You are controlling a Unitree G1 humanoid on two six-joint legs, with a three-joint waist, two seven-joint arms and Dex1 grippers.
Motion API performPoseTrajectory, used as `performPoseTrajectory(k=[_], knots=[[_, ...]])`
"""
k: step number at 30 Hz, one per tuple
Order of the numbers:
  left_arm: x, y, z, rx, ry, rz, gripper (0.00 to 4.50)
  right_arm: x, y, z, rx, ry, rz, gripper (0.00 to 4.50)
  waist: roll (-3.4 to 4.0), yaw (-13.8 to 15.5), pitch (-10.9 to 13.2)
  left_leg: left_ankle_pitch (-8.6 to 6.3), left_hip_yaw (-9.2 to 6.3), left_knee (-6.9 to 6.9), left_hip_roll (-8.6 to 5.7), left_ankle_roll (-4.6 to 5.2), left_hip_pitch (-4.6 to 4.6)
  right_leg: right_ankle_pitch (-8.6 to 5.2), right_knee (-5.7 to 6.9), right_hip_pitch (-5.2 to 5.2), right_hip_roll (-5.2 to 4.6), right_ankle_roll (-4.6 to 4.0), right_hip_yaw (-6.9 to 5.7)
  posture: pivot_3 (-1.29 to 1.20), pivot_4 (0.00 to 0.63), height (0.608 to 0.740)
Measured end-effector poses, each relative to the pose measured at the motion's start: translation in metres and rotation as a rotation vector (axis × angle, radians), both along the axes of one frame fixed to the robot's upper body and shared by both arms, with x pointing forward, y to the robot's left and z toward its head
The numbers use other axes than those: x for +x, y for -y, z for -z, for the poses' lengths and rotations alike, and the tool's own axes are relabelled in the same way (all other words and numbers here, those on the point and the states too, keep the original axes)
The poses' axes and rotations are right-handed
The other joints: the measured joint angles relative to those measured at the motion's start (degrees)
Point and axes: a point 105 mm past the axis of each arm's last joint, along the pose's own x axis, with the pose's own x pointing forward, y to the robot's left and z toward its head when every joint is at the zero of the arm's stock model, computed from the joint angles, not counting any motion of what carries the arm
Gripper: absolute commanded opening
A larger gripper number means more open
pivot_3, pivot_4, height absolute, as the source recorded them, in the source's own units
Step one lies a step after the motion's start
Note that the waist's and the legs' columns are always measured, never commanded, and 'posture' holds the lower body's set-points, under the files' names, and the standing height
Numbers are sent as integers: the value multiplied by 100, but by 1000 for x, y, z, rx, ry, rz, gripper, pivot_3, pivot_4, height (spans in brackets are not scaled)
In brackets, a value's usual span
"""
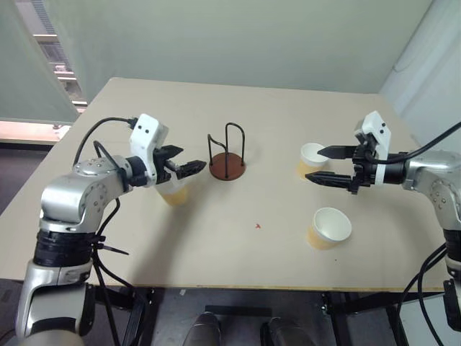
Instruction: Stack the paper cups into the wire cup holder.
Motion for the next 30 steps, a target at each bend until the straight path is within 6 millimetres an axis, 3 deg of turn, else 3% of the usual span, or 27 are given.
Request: performPoseTrajectory(k=[6, 11, 23, 30], knots=[[2, 9, -6, 27, 16, 62, 4476, 1, 2, -1, -2, 5, 11, 4500, 0, 0, 0, -5, 0, 9, 0, 10, -2, 1, 0, 1, -1, 4, 3, 0, 150, 740], [5, 19, 7, 61, 0, 82, 4476, 1, 2, -1, -2, 6, 12, 4500, 0, 6, 0, -6, -2, 15, 0, 11, -4, 2, 0, 2, -1, 8, 2, 0, 150, 740], [33, 41, 8, 84, 52, 48, 4476, -1, 2, -3, 10, -1, 5, 4500, 0, 15, 0, -10, 7, 24, -2, 18, -6, 2, -3, 5, -4, 18, 8, 0, 150, 740], [45, 55, 21, 76, 20, 57, 4476, -18, -5, -20, 87, -12, -59, 4500, 0, 31, 0, -2, 23, 30, -10, 2, -9, -8, -6, 7, -6, 35, 17, 0, 150, 740]])
